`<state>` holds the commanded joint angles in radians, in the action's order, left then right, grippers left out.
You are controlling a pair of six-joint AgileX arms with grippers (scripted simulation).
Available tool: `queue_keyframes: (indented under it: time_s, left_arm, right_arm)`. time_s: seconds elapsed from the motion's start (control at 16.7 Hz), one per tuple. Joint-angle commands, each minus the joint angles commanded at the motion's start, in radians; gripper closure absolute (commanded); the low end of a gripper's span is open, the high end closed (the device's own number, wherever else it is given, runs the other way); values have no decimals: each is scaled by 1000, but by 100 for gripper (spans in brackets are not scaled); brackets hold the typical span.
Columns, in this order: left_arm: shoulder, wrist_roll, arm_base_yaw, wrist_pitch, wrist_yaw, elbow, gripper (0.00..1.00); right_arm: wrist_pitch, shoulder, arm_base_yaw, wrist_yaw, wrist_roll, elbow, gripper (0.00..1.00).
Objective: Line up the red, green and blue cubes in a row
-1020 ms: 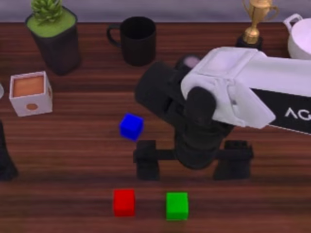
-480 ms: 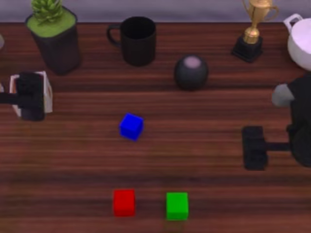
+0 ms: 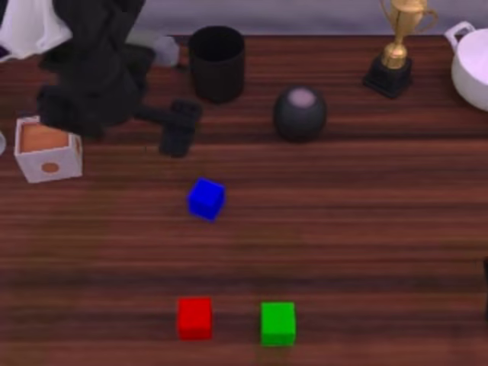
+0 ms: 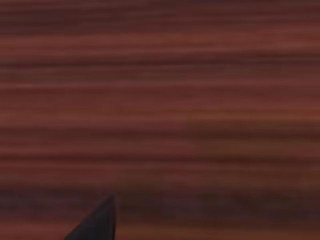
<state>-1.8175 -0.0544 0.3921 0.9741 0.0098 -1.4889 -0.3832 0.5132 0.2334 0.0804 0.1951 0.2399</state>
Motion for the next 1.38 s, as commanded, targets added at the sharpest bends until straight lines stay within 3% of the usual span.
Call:
queue_keyframes:
  time_s: [0.3, 0.54, 0.96, 1.38]
  left_arm:
    - [-336, -10, 84, 184, -2, -317, 0]
    - [-461, -14, 115, 244, -6, -440, 0]
    - [-471, -12, 113, 229, -6, -430, 0]
    - [-546, -12, 115, -6, -5, -275, 0]
  right_arm:
    - [258, -375, -158, -56, -140, -191, 0]
    - [377, -506, -220, -79, -192, -238, 0]
    - [383, -513, -223, -80, -195, -240, 0]
    - [383, -513, -223, -80, -195, -240, 0]
